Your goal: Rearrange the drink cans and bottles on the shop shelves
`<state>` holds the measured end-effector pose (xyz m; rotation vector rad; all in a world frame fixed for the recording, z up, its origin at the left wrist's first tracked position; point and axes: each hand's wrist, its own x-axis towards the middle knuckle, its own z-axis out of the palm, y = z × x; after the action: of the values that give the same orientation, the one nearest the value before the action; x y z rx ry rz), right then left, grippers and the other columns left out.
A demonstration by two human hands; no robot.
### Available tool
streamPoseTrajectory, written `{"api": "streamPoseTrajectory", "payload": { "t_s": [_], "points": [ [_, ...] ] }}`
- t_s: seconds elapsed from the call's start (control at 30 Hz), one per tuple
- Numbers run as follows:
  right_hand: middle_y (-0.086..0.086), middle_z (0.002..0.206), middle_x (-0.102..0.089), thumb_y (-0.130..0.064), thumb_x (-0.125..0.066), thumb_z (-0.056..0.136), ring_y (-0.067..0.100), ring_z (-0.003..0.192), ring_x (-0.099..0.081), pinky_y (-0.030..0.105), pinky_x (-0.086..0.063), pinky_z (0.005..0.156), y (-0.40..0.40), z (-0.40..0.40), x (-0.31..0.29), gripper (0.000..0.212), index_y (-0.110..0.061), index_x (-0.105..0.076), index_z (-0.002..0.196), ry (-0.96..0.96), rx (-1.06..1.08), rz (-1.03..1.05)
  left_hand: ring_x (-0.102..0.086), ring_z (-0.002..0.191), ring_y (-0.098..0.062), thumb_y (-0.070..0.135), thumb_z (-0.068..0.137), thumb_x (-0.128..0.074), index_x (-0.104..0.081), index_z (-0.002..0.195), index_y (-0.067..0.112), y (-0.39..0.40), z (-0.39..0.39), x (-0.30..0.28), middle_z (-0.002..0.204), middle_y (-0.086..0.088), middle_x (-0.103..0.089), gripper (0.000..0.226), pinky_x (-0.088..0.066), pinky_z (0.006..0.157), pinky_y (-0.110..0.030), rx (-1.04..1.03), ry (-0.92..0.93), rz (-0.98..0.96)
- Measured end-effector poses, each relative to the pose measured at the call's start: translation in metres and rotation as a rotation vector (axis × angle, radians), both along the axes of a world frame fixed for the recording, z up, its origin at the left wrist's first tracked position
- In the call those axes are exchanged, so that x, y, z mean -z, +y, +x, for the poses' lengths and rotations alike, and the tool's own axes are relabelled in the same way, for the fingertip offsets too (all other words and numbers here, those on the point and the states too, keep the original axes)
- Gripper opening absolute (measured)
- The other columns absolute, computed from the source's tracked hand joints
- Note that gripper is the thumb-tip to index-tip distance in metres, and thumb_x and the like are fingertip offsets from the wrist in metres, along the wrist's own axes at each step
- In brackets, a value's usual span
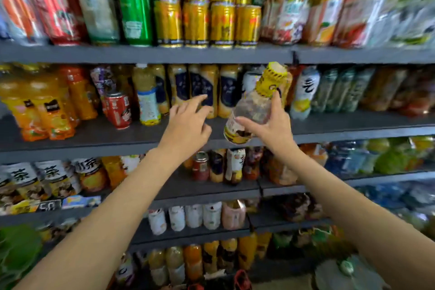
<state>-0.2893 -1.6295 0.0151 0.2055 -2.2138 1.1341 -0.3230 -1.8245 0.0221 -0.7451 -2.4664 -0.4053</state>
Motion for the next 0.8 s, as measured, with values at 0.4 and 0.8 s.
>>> {"api": "streamPoseTrajectory", "payload": {
  "t_s": [0.4, 0.8],
  "points": [
    [0.009, 0.132, -0.048, -0.044, -0.068, 0.081, 0.026, 0.119, -0.050, 0.040, -0.043, 0.100, 0.172, -0.036, -0.147, 0.089, -0.004, -0.018, 0.143, 0.442, 0.157, 0.077, -0.027, 0.137, -0.022, 0.010, 0.090, -0.050, -0.053, 0.126, 0.014, 0.143, -0.022, -0.056, 0.148, -0.004, -0.033, 0.036, -0.017, 0.110, -0.038, 0.039, 0.106, 0.158],
    [0.011, 0.153, -0.021, -0.035, -0.059, 0.090, 0.032, 0.140, -0.015, 0.029, -0.018, 0.107, 0.368, -0.094, -0.166, 0.084, -0.013, -0.004, 0.150, 0.302, 0.300, -0.001, -0.017, 0.140, -0.022, 0.019, 0.095, -0.044, -0.044, 0.137, 0.019, 0.356, -0.067, -0.108, 0.152, -0.003, -0.025, 0.042, -0.013, 0.112, -0.040, 0.116, 0.134, 0.152]
  ]
}}
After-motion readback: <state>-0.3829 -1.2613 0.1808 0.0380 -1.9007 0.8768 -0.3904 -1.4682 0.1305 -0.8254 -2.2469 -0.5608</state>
